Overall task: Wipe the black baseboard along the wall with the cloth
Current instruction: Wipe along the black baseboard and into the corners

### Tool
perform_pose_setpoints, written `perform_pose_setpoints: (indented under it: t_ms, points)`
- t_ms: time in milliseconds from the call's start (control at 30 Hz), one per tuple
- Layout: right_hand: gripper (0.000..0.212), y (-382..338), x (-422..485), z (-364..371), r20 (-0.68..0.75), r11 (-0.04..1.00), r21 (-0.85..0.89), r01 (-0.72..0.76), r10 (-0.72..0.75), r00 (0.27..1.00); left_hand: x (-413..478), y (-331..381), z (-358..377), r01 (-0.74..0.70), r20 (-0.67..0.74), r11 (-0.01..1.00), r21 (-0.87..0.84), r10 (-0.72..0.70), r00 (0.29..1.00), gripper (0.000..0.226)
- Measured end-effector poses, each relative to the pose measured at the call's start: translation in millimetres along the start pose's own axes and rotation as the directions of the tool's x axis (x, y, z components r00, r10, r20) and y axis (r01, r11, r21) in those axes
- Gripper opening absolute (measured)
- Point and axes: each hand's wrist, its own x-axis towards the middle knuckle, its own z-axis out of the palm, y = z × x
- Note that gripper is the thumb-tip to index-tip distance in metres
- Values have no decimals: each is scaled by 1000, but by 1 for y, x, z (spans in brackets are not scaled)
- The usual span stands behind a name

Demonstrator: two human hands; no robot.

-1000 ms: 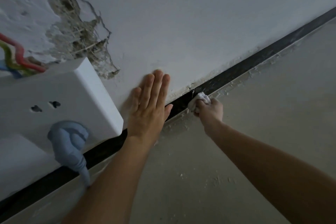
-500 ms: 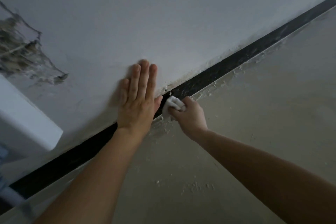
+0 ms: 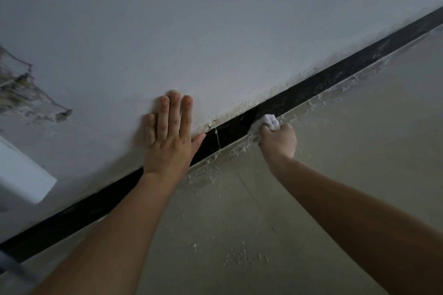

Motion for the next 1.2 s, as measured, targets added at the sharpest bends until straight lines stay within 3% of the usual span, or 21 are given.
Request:
perform_pose_setpoints:
  t_ms: [67, 200, 267, 400, 533, 700, 800, 933, 1067, 1200]
  points:
    - [13, 2, -13, -2, 143, 990, -82, 112, -100, 985, 0, 0, 0, -1, 0, 1000, -25, 1, 1000, 85]
    - [17, 1, -51, 9, 418, 895, -189, 404, -299, 858, 0, 0, 2, 4, -21, 1000, 4, -4, 1000, 86]
    - [21, -6, -60, 18, 443, 851, -196, 488, -367, 818, 0, 1, 3, -3, -30, 999, 32, 4, 1000, 85]
    - [20, -16, -48, 17, 395, 818, -212, 536, -430, 812, -1, 0, 3, -10, -31, 999, 52, 11, 999, 86]
    - [13, -19, -16, -1, 275, 857, -235, 458, -393, 877, -1, -3, 2, -23, -12, 997, 77, 24, 1000, 87]
    - [11, -25, 11, -21, -4, 961, -181, 208, -213, 977, -1, -5, 0, -37, 4, 993, 112, 37, 999, 91]
    - [11, -17, -3, -22, 185, 946, -201, 254, -218, 958, -1, -8, -4, -62, 30, 989, 135, 59, 998, 93]
    - [12, 5, -44, 10, 481, 957, -194, 217, -100, 871, -3, -4, -10, -39, 86, 991, 131, 28, 996, 93]
    - [16, 6, -59, 42, 480, 992, -96, 82, -26, 877, -2, 5, -14, 18, 115, 988, 153, -36, 993, 95]
    - [18, 1, -34, 33, 411, 998, -43, 49, -28, 911, 0, 9, -20, 29, 150, 981, 192, -59, 987, 95]
